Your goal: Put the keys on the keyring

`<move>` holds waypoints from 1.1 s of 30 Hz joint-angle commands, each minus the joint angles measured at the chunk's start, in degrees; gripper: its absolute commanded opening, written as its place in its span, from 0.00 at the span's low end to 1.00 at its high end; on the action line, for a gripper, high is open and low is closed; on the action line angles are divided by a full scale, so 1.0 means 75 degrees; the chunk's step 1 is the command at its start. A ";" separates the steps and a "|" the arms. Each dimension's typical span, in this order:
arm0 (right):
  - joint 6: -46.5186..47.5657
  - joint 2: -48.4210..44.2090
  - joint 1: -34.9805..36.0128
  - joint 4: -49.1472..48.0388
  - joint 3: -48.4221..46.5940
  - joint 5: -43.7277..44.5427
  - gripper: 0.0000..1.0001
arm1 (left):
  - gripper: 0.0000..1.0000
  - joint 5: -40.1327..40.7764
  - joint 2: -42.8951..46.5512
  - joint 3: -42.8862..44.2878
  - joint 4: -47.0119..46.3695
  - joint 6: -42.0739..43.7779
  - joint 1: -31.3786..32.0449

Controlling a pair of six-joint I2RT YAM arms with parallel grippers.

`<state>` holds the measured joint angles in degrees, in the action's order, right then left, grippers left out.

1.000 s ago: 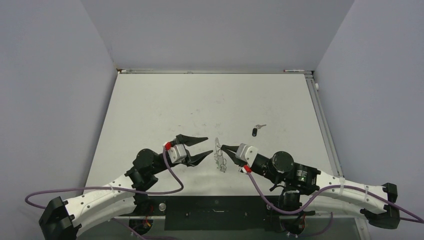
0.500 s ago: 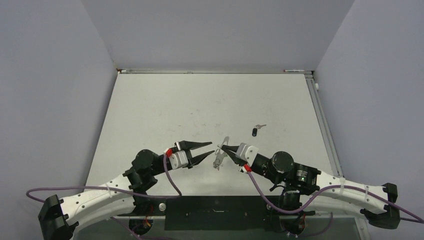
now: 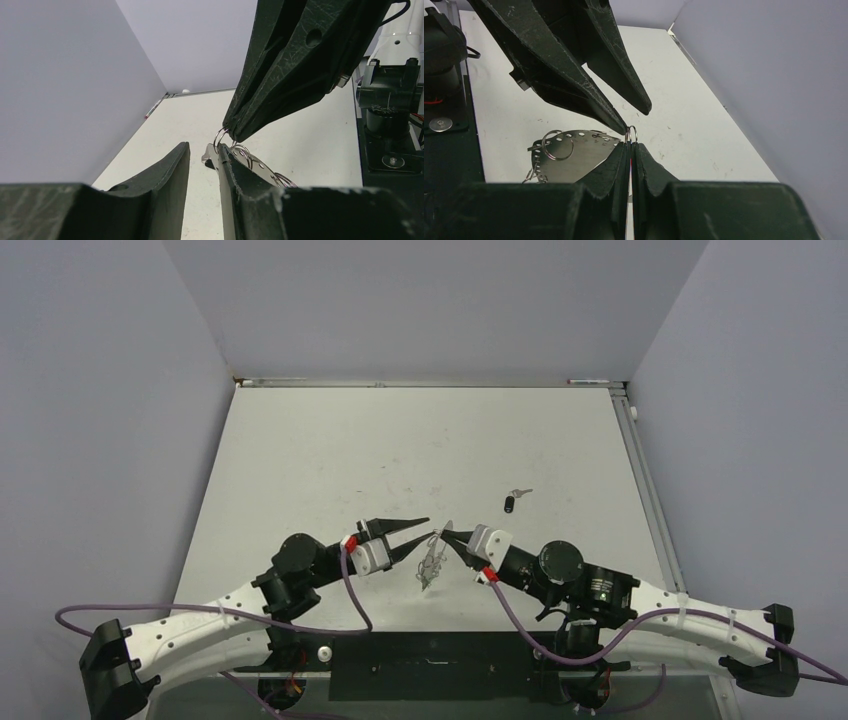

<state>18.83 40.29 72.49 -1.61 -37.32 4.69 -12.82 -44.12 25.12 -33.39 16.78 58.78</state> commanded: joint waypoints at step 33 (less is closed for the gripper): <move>-0.0376 -0.0187 0.0129 -0.0445 -0.0404 0.0094 0.37 | 0.00 0.0679 0.0065 -0.0279 -0.1748 -0.0112 0.0283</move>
<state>17.26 40.53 72.86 -1.61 -38.24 5.08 -8.84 -45.04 23.70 -37.23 18.15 61.01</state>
